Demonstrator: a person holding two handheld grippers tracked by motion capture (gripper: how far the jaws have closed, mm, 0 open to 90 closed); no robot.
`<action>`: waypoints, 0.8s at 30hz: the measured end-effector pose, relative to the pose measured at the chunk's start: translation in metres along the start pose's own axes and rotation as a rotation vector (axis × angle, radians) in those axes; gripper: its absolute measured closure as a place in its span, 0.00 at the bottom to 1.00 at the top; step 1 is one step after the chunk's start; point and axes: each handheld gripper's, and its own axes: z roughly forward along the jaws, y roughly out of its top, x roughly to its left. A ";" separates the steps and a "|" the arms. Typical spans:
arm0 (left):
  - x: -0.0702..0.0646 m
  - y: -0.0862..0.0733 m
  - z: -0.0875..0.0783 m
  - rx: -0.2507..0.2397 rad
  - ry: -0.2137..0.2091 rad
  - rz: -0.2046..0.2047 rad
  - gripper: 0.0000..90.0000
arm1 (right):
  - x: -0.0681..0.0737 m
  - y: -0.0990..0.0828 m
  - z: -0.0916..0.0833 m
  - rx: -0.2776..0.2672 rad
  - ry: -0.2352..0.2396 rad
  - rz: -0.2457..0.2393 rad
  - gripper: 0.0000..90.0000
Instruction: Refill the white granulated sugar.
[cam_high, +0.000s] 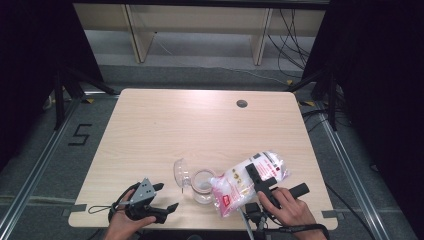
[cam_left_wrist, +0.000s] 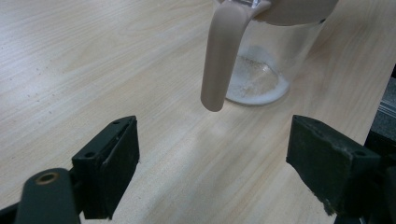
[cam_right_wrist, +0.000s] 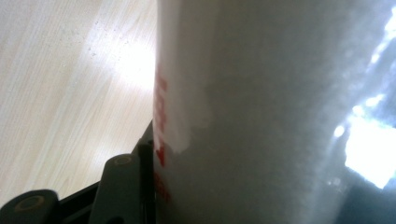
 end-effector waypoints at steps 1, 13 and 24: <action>0.000 0.000 0.000 0.000 0.000 0.000 0.19 | 0.000 0.000 0.000 0.000 0.000 0.000 0.54; 0.000 0.000 0.000 0.000 0.000 0.000 0.19 | 0.000 -0.001 -0.001 0.005 0.001 0.012 0.55; 0.000 0.000 0.000 -0.001 0.002 -0.005 0.19 | -0.003 -0.001 -0.002 0.000 -0.002 0.002 0.55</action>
